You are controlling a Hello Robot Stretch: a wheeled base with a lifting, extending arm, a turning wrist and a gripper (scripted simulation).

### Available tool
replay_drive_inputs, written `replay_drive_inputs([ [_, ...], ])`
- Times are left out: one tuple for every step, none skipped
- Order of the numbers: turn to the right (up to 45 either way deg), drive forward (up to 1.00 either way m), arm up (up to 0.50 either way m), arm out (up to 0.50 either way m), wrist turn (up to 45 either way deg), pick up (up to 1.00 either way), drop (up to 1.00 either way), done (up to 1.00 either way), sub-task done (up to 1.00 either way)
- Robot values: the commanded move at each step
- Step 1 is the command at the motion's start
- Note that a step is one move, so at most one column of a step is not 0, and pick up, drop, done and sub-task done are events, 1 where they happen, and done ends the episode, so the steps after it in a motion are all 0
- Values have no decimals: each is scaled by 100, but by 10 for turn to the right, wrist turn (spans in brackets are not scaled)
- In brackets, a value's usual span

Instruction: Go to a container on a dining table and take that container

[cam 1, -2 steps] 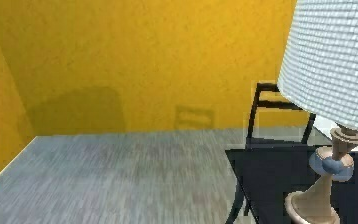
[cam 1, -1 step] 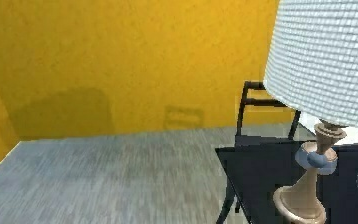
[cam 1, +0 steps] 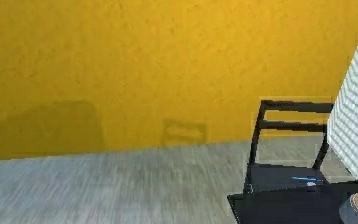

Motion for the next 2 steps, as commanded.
replay_drive_inputs([
  [-180,0,0,0,0,0,0,0,0],
  [180,0,0,0,0,0,0,0,0],
])
